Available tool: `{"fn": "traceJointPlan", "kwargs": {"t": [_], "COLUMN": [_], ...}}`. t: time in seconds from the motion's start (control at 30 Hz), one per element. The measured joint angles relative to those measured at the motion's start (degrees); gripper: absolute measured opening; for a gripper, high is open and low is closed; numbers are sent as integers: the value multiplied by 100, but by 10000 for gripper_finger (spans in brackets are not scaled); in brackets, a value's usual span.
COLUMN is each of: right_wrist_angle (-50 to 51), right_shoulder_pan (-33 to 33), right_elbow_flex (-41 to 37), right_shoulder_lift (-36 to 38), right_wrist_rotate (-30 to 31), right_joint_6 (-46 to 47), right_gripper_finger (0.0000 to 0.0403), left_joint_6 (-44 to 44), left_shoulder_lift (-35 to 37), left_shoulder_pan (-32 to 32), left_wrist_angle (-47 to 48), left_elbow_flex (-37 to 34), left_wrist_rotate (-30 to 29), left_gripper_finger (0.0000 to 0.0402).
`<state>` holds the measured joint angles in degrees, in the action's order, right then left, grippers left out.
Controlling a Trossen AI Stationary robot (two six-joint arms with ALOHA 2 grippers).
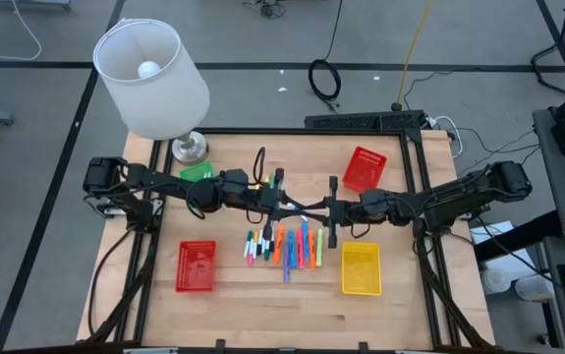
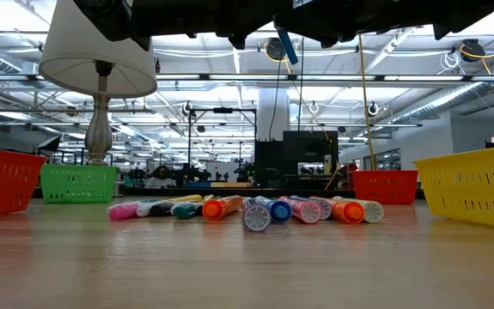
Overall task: Pick & Place Markers
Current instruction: Put the blue marker pen into the green basket
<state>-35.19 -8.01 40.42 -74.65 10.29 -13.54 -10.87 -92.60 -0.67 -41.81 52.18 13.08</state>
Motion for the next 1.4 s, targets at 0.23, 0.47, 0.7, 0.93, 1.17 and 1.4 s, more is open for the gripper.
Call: {"fn": "traceJointPlan", "kwargs": {"t": [0.23,0.47,0.7,0.93,1.17,1.4], "right_wrist_angle": [423,1599,3119,3698,3676,3651], "right_shoulder_pan": [0,-6,-11,-11,-11,-11], "right_elbow_flex": [6,0,-2,-2,-4,-4], "right_shoulder_lift": [29,390,1007,1475,1552,1552], "right_wrist_rotate": [353,1247,1396,1394,1379,1374], "right_joint_6": [298,782,1649,1892,1998,1995], "right_gripper_finger": [70,166,217,212,206,204], "left_joint_6": [-32,-42,922,2808,4955,5663], "left_shoulder_lift": [142,705,1675,2826,3278,3060], "left_shoulder_pan": [57,171,295,134,-225,-769], "left_wrist_angle": [368,1621,4024,6814,9113,9837], "left_elbow_flex": [0,-2,4,-6,-5,-339], "left_wrist_rotate": [-296,-1196,-3367,-4544,-4732,-4695], "left_gripper_finger": [31,31,31,31,31,31]}}
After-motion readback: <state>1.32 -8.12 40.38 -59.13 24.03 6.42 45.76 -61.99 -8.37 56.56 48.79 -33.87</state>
